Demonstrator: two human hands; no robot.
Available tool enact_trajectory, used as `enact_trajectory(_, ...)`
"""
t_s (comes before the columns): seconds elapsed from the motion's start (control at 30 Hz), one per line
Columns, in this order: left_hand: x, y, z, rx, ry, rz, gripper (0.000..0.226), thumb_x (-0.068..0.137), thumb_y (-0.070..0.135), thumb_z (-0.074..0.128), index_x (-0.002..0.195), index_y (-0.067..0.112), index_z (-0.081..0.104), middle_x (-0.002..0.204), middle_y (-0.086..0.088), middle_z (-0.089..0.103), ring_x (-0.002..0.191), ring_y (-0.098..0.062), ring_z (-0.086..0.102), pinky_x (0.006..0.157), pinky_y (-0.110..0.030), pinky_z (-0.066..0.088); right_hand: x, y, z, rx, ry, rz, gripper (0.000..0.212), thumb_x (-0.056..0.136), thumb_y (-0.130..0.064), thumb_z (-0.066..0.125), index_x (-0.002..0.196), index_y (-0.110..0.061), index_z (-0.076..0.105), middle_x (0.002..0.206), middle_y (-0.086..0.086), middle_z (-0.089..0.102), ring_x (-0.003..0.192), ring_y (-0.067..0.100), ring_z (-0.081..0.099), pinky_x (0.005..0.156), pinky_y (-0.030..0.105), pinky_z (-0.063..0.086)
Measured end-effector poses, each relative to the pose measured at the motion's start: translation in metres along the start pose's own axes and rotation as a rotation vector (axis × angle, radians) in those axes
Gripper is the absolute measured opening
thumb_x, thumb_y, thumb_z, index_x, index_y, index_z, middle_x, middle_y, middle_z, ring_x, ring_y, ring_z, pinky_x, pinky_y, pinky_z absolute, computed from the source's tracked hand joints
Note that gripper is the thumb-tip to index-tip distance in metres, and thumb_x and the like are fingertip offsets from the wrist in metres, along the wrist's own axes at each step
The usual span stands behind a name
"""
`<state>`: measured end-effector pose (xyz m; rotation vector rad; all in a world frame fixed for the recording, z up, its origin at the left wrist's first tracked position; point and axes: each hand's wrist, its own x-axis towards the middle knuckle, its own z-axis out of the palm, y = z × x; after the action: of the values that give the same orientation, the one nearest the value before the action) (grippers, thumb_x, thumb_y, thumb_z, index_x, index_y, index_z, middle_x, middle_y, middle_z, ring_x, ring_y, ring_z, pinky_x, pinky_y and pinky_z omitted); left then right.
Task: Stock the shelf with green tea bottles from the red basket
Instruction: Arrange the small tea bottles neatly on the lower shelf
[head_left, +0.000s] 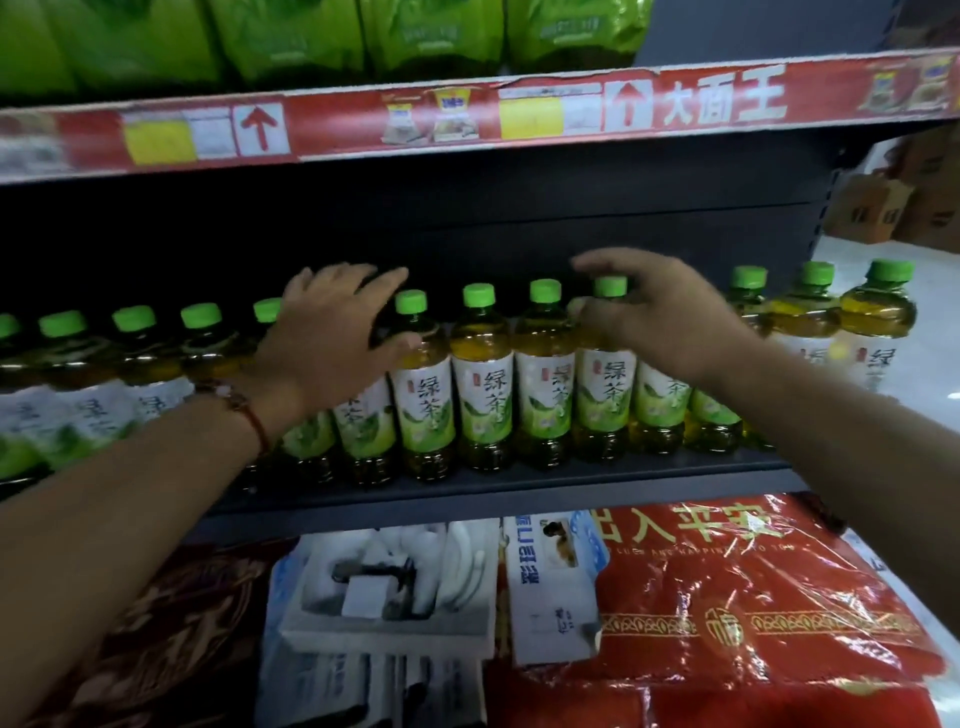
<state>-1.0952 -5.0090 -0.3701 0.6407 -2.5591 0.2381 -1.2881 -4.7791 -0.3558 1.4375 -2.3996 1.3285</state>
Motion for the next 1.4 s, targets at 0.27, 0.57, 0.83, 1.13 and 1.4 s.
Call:
enact_trajectory(0.27, -0.011, -0.015, 0.014, -0.145, -0.068, -0.016, 0.077, 0.083, 0.064, 0.065, 0.145, 0.022, 0.048, 0.147, -0.007, 0.038, 0.136, -0.026, 0.03, 0.107, -0.04, 0.036, 0.025, -0.035, 0.073, -0.055, -0.142, 0.053, 0.063, 0.095, -0.031, 0.063, 0.151, -0.035, 0.036, 0.14, 0.002, 0.055, 0.1, 0.019, 0.063, 0.083, 0.038, 0.057)
enact_trajectory(0.57, -0.012, -0.024, 0.02, -0.18, -0.025, 0.047, 0.073, 0.088, 0.059, 0.062, 0.147, 0.02, 0.046, 0.149, -0.007, 0.036, 0.136, -0.026, 0.03, 0.105, -0.043, 0.038, 0.028, -0.046, 0.083, -0.106, -0.02, 0.121, 0.064, 0.087, -0.034, 0.073, 0.144, -0.022, 0.047, 0.131, 0.002, 0.062, 0.104, 0.019, 0.064, 0.086, 0.039, 0.056)
enact_trajectory(0.83, -0.015, -0.064, 0.002, -0.104, -0.053, 0.192, 0.066, 0.096, 0.045, 0.058, 0.154, 0.024, 0.033, 0.152, -0.008, 0.041, 0.143, -0.024, 0.034, 0.123, -0.038, 0.001, 0.037, -0.09, 0.115, -0.19, -0.148, -0.049, 0.074, 0.087, -0.038, 0.072, 0.151, -0.029, 0.036, 0.148, 0.001, 0.048, 0.128, 0.02, 0.052, 0.094, 0.03, 0.048)
enact_trajectory(1.13, -0.016, -0.074, 0.005, -0.095, -0.011, 0.208, 0.077, 0.093, 0.054, 0.058, 0.157, 0.031, 0.023, 0.161, -0.008, 0.029, 0.147, -0.022, 0.027, 0.122, -0.045, 0.001, 0.037, -0.088, 0.133, -0.209, -0.084, -0.074, 0.064, 0.087, -0.023, 0.073, 0.144, -0.028, 0.044, 0.133, 0.002, 0.057, 0.097, 0.018, 0.062, 0.076, 0.034, 0.052)
enact_trajectory(1.4, -0.046, -0.138, -0.004, -0.048, -0.053, 0.041, 0.085, 0.09, 0.055, 0.062, 0.158, 0.032, 0.017, 0.146, -0.008, 0.052, 0.147, -0.027, 0.026, 0.118, -0.046, 0.018, 0.036, -0.125, 0.174, -0.251, -0.192, -0.192, 0.08, 0.086, -0.031, 0.075, 0.152, -0.031, 0.031, 0.153, 0.0, 0.038, 0.13, 0.019, 0.048, 0.098, 0.027, 0.04)
